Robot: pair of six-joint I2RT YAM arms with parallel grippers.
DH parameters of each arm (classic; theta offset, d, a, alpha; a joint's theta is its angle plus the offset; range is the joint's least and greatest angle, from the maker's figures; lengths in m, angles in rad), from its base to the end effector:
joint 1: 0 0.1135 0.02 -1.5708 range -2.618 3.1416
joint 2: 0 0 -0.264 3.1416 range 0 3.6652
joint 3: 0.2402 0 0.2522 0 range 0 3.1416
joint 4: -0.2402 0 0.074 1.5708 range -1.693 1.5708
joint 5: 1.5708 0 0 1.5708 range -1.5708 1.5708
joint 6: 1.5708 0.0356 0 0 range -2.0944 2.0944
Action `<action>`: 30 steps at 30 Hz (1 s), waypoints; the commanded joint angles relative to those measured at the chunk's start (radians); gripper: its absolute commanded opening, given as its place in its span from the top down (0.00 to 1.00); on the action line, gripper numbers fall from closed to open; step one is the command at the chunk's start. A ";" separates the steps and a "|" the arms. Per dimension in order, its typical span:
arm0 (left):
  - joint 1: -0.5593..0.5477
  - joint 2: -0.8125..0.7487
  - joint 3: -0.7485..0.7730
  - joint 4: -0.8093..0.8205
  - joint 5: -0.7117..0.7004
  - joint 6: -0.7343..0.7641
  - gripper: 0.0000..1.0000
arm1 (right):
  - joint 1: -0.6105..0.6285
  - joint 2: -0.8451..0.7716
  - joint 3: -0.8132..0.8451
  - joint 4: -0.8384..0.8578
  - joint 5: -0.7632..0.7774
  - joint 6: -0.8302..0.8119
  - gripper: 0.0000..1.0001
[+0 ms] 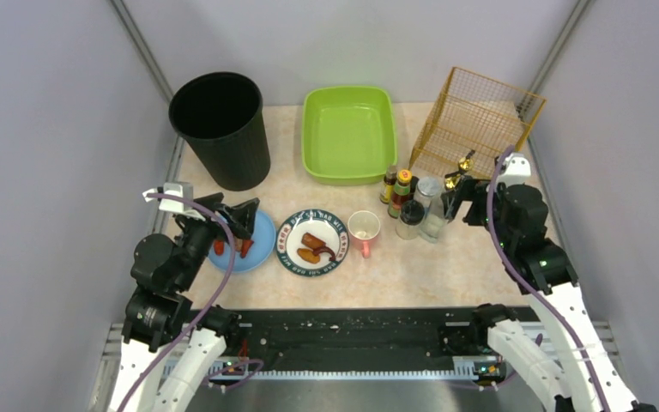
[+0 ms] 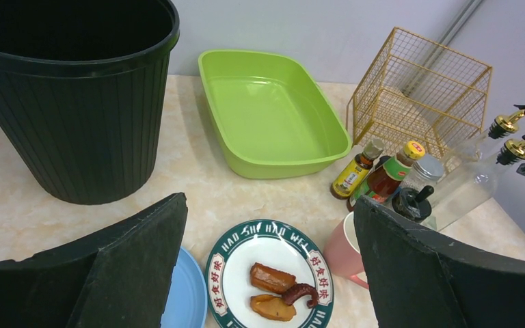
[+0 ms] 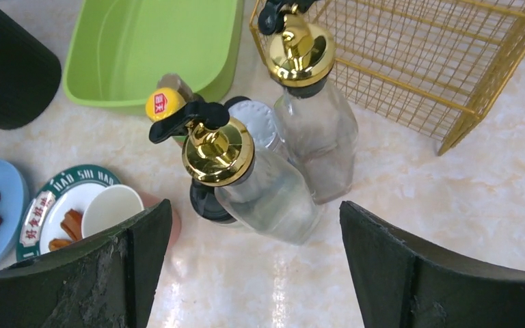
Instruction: Clear the kitchen counter
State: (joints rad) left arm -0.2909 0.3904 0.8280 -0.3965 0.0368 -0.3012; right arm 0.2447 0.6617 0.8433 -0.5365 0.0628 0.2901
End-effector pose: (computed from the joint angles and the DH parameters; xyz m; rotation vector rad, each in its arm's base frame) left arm 0.0780 -0.0247 0.3766 0.0218 1.5506 -0.4986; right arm 0.1408 0.0328 0.3409 0.0863 1.9344 0.2973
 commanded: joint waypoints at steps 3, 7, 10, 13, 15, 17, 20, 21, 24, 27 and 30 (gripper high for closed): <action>-0.004 -0.008 -0.010 0.025 0.016 -0.001 0.05 | 0.183 0.047 -0.017 0.117 0.252 -0.025 0.10; -0.004 -0.012 -0.013 0.025 0.022 -0.002 0.05 | 0.290 0.115 -0.011 0.136 0.396 -0.061 0.10; -0.006 -0.018 -0.013 0.023 0.016 0.002 0.05 | 0.332 0.121 -0.031 0.184 0.468 -0.076 0.11; -0.007 -0.024 -0.019 0.022 0.007 0.004 0.05 | 0.333 0.116 -0.036 0.211 0.501 -0.082 0.12; -0.007 -0.025 -0.020 0.020 0.007 0.004 0.05 | 0.334 0.123 -0.035 0.219 0.513 -0.089 0.13; -0.007 -0.024 -0.019 0.022 0.009 0.004 0.05 | 0.334 0.126 -0.039 0.229 0.517 -0.086 0.14; -0.007 -0.023 -0.020 0.022 0.008 0.004 0.05 | 0.334 0.122 -0.055 0.260 0.514 -0.081 0.18; -0.008 -0.023 -0.022 0.022 0.008 0.002 0.05 | 0.334 0.123 -0.060 0.267 0.513 -0.081 0.19; -0.009 -0.022 -0.021 0.024 0.010 0.002 0.05 | 0.334 0.128 -0.068 0.286 0.515 -0.080 0.24; -0.011 -0.019 -0.023 0.023 0.008 0.002 0.05 | 0.333 0.130 -0.080 0.306 0.517 -0.078 0.28; -0.012 -0.014 -0.024 0.024 0.005 0.004 0.05 | 0.334 0.130 -0.095 0.328 0.523 -0.077 0.31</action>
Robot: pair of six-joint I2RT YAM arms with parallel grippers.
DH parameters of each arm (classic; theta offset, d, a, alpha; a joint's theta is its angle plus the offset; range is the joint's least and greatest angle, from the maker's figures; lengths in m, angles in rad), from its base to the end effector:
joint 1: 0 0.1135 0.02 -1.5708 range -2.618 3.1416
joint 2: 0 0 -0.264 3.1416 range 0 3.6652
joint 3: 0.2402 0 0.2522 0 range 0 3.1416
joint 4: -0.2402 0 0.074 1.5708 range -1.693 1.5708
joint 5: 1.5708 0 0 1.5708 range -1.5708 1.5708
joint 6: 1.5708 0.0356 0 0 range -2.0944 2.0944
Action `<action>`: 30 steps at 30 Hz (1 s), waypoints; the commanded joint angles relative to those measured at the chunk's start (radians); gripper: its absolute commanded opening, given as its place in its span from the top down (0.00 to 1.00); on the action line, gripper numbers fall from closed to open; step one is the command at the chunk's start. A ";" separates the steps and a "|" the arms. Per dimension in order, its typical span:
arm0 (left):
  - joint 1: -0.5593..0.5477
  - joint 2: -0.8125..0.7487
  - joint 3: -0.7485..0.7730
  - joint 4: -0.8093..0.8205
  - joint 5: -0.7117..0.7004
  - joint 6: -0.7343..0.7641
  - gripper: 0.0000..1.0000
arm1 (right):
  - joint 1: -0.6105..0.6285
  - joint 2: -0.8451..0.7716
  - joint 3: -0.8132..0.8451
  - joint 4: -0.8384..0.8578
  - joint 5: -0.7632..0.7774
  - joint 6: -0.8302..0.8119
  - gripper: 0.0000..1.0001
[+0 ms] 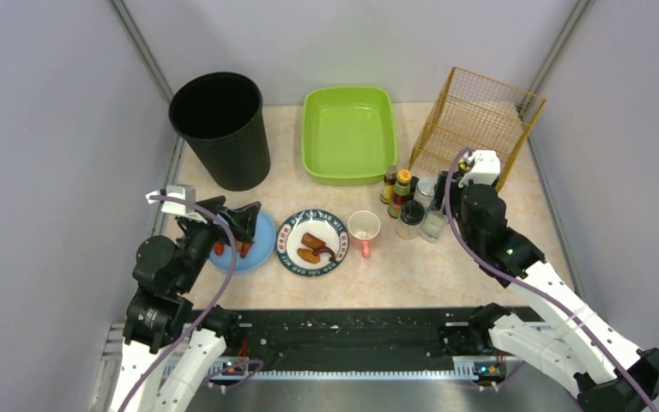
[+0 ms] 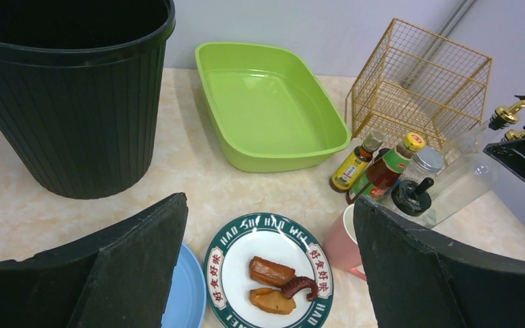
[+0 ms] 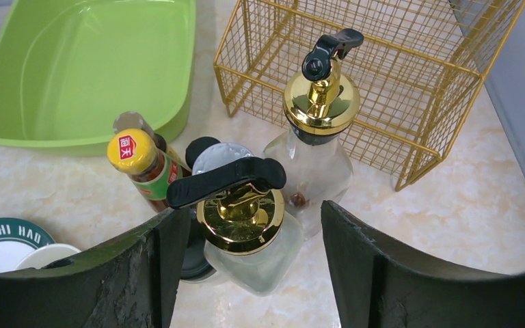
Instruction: Clear the kitchen counter
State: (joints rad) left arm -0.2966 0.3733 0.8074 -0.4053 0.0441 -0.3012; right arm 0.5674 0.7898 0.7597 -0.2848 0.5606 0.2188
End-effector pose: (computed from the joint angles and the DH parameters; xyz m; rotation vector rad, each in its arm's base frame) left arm 0.0767 -0.0251 0.3704 0.0319 1.5637 -0.5068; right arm 0.1618 0.0807 0.3213 0.0583 1.8353 0.0219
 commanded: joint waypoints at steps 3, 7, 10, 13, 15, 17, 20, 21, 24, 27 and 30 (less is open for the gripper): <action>-0.007 0.006 -0.003 0.032 -0.002 0.004 0.05 | 0.011 0.004 -0.022 0.096 0.023 -0.004 0.34; -0.009 0.014 -0.003 0.033 -0.002 0.004 0.05 | 0.011 0.014 -0.029 0.107 0.021 0.003 0.39; -0.009 0.018 -0.003 0.033 -0.001 0.004 0.05 | 0.011 0.011 -0.041 0.131 0.023 0.005 0.43; -0.009 0.020 -0.004 0.031 -0.003 0.005 0.05 | 0.011 0.015 -0.050 0.141 0.019 0.005 0.48; -0.012 0.021 -0.005 0.030 -0.005 0.005 0.05 | 0.011 0.019 -0.052 0.139 0.013 0.010 0.49; -0.011 0.021 -0.005 0.030 -0.003 0.007 0.05 | 0.011 0.020 -0.055 0.144 0.019 0.013 0.51; -0.012 0.024 -0.004 0.031 -0.001 0.008 0.05 | 0.012 0.014 -0.067 0.159 0.034 0.014 0.54; -0.012 0.024 -0.006 0.032 -0.002 0.008 0.05 | 0.012 0.012 -0.071 0.164 0.038 0.015 0.55; -0.013 0.024 -0.007 0.031 -0.003 0.008 0.05 | 0.012 0.012 -0.082 0.179 0.041 0.016 0.57; -0.013 0.031 -0.005 0.032 -0.001 0.008 0.05 | 0.011 0.013 -0.089 0.194 0.046 0.019 0.60; -0.012 0.034 -0.006 0.033 0.005 0.008 0.05 | 0.011 0.003 -0.098 0.202 0.051 0.022 0.66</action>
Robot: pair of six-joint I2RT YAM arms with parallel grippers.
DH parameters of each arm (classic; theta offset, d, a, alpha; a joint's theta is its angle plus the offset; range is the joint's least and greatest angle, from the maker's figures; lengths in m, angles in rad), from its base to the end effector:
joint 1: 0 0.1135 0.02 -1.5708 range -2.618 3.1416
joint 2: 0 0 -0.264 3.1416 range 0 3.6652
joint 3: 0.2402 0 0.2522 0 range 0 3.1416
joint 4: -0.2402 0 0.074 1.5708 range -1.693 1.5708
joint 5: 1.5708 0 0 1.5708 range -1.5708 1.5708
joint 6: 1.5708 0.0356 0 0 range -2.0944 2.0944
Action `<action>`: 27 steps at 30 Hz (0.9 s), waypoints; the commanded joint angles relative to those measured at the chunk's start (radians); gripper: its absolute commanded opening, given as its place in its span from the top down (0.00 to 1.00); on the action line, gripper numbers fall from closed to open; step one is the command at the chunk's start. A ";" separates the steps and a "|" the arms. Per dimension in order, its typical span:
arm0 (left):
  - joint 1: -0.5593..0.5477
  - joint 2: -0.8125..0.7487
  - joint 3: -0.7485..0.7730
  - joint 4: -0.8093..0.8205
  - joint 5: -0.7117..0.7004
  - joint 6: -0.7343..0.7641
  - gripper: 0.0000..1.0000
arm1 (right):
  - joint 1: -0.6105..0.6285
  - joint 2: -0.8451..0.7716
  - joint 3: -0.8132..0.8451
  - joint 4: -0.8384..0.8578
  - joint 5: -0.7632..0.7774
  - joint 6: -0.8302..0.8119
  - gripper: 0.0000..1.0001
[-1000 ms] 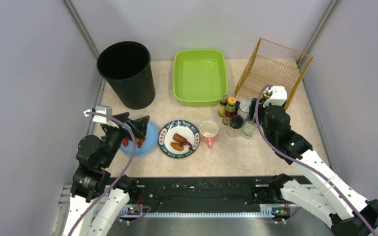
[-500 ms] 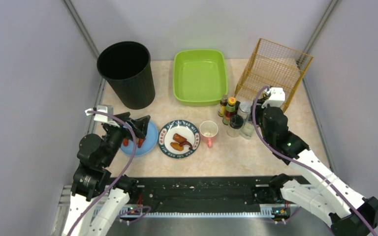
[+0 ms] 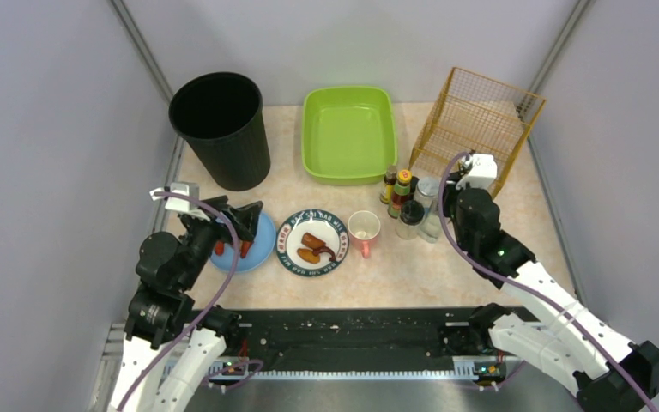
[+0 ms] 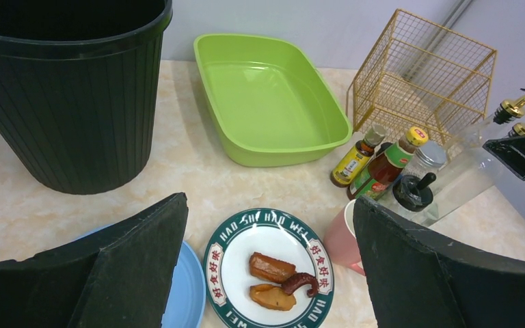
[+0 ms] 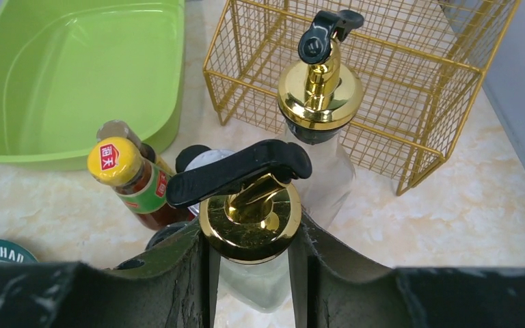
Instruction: Clear the kitchen counter
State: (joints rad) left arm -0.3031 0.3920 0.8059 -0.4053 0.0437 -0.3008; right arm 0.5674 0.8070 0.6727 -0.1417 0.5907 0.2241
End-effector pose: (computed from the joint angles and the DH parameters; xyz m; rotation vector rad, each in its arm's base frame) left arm 0.0814 -0.0271 0.3688 0.0368 1.5844 -0.5083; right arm 0.1691 0.0842 0.3026 0.0979 1.7965 0.0188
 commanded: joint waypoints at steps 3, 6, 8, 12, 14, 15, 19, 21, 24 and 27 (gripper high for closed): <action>-0.007 0.017 -0.005 0.033 0.005 0.009 0.05 | 0.011 -0.026 -0.017 0.066 0.023 0.015 0.74; -0.006 0.017 -0.005 0.033 0.005 0.009 0.05 | 0.011 -0.034 -0.007 0.054 0.021 0.018 0.90; -0.007 0.017 -0.004 0.032 0.005 0.009 0.05 | 0.011 -0.044 0.000 0.041 0.020 0.018 1.00; -0.007 0.015 -0.005 0.032 0.005 0.011 0.05 | 0.011 -0.069 0.017 0.020 0.018 0.015 1.00; -0.007 0.014 -0.005 0.033 0.005 0.012 0.05 | 0.011 -0.082 0.030 0.003 0.011 0.015 1.00; -0.006 0.014 -0.004 0.031 0.005 0.012 0.05 | 0.011 -0.092 0.041 -0.012 0.008 0.016 1.00; -0.007 0.005 -0.004 0.029 0.004 0.015 0.05 | 0.011 -0.128 0.088 -0.069 -0.009 0.014 1.00; -0.007 -0.001 -0.005 0.029 0.002 0.017 0.05 | 0.012 -0.142 0.114 -0.104 -0.012 0.004 1.00; -0.007 -0.004 -0.006 0.029 0.010 0.018 0.05 | 0.011 -0.165 0.143 -0.154 -0.021 -0.013 1.00; -0.007 -0.009 -0.006 0.028 0.020 0.020 0.05 | 0.011 -0.188 0.178 -0.200 -0.023 -0.024 1.00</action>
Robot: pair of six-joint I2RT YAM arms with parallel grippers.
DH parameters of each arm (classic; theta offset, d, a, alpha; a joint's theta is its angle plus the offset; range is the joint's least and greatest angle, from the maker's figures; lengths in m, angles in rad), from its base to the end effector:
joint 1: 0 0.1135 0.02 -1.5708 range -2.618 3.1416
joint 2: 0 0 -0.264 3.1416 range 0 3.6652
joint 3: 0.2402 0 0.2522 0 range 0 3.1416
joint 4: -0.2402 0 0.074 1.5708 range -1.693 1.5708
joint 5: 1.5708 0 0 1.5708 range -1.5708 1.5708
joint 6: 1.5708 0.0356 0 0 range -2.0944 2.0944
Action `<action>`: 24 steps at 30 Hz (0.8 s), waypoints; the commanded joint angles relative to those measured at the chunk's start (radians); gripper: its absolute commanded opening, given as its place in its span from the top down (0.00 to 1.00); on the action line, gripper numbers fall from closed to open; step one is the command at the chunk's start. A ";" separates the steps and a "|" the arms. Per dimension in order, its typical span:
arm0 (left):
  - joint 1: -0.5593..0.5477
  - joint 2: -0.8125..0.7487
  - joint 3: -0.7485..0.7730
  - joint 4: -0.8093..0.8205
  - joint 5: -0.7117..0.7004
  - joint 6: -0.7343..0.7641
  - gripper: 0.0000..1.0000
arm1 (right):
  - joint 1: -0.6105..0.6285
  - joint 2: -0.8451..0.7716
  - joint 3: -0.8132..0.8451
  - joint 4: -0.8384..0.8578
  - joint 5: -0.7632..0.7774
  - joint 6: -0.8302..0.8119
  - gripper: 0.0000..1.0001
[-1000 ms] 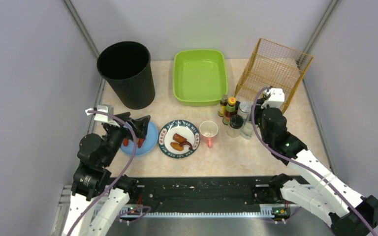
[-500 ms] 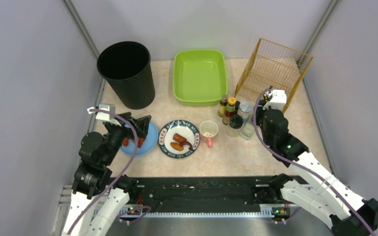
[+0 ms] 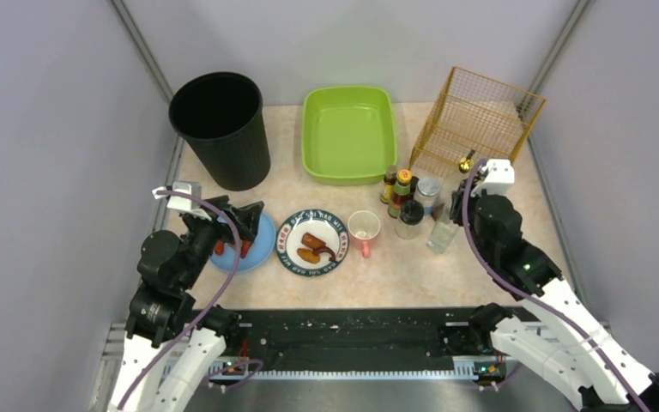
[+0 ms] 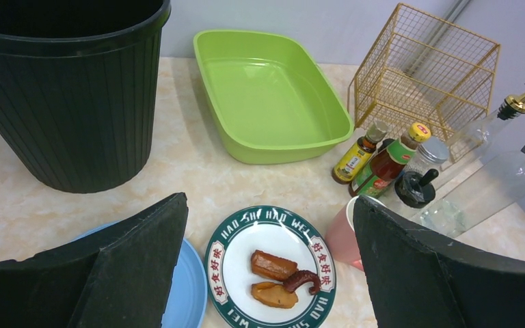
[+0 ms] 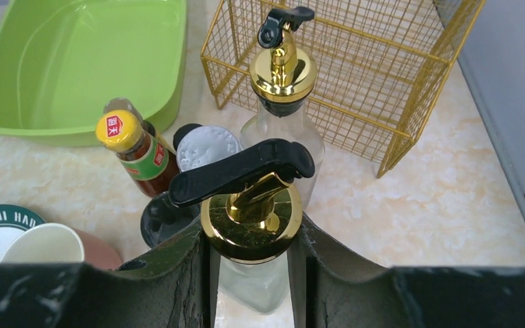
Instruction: Clear the kitchen counter
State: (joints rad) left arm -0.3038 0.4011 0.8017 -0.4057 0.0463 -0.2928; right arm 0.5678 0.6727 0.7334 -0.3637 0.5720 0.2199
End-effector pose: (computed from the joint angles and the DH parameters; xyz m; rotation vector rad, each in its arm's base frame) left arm 0.0841 -0.0281 0.3668 0.0456 1.5977 -0.5026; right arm 0.1398 0.0663 0.3217 0.0710 1.8230 0.0188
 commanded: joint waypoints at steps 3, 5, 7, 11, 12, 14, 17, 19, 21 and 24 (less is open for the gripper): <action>-0.006 -0.022 -0.004 0.030 0.020 0.011 0.05 | 0.010 -0.079 0.170 -0.040 -0.011 -0.026 1.00; -0.007 -0.025 -0.003 0.031 0.023 0.011 0.05 | 0.010 -0.090 0.209 -0.081 0.006 -0.038 1.00; -0.008 -0.030 -0.004 0.031 0.027 0.009 0.05 | 0.010 -0.097 0.251 -0.118 0.033 -0.057 1.00; -0.010 -0.038 -0.004 0.033 0.032 0.010 0.05 | 0.011 -0.099 0.353 -0.195 0.083 -0.082 1.00; -0.011 -0.041 -0.002 0.033 0.033 0.010 0.05 | 0.010 -0.097 0.373 -0.208 0.090 -0.088 1.00; -0.014 -0.044 -0.001 0.034 0.034 0.011 0.05 | 0.010 -0.089 0.413 -0.236 0.115 -0.099 1.00; -0.017 -0.050 -0.002 0.033 0.031 0.012 0.05 | 0.010 -0.079 0.452 -0.254 0.147 -0.116 1.00; -0.018 -0.055 -0.001 0.031 0.025 0.013 0.05 | 0.010 -0.081 0.473 -0.248 0.177 -0.127 1.00; -0.020 -0.060 -0.002 0.031 0.021 0.014 0.05 | 0.011 -0.079 0.493 -0.231 0.195 -0.149 1.00; -0.020 -0.063 -0.001 0.032 0.025 0.013 0.05 | 0.011 -0.040 0.534 -0.216 0.209 -0.200 1.00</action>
State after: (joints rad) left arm -0.3180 0.3511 0.7971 -0.4053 0.0666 -0.2890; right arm 0.5678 0.6003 1.1667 -0.6880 0.7197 0.0906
